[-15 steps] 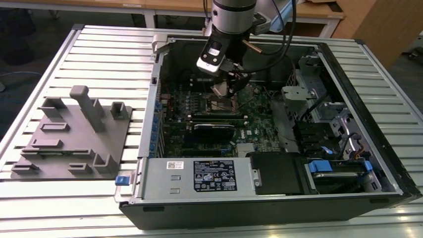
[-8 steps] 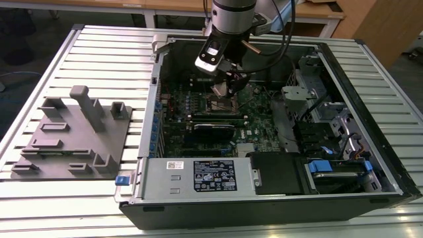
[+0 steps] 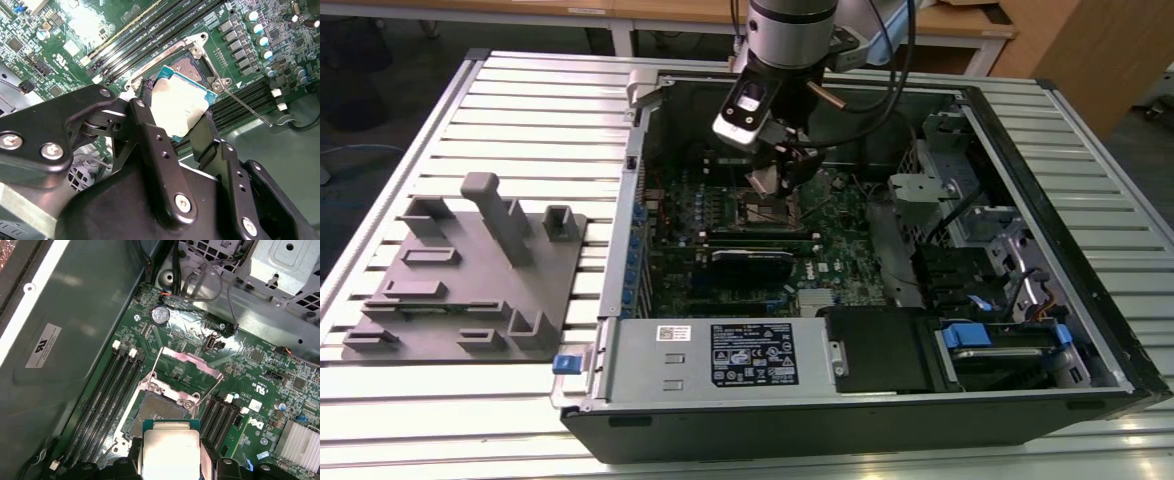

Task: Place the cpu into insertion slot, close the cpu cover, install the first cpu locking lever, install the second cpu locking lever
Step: 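Place the cpu into insertion slot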

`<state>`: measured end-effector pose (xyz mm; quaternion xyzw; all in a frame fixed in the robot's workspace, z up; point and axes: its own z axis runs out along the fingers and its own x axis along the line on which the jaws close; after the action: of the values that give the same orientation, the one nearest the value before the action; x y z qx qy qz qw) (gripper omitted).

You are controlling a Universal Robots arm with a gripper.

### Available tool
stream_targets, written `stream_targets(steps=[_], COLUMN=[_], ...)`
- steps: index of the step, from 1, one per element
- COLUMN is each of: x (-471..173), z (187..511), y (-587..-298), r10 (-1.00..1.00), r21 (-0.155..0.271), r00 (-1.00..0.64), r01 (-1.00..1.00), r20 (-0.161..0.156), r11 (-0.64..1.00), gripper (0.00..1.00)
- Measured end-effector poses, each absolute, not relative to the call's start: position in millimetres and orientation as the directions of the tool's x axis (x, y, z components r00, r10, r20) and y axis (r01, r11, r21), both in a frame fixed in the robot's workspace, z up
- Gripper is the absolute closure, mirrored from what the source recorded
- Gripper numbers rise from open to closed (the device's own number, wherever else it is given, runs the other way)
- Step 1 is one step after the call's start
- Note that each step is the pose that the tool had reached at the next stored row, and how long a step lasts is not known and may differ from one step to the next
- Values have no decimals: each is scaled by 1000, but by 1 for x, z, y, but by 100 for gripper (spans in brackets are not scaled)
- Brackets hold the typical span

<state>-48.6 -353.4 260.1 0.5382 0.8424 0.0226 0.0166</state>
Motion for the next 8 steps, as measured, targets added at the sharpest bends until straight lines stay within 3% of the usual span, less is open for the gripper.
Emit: stream_targets(steps=[8], x=[-49], z=[260], y=[-353], r10=[914], r21=[56], r00=[-405], r01=[913], r20=[-4], r11=[404], gripper=[46])
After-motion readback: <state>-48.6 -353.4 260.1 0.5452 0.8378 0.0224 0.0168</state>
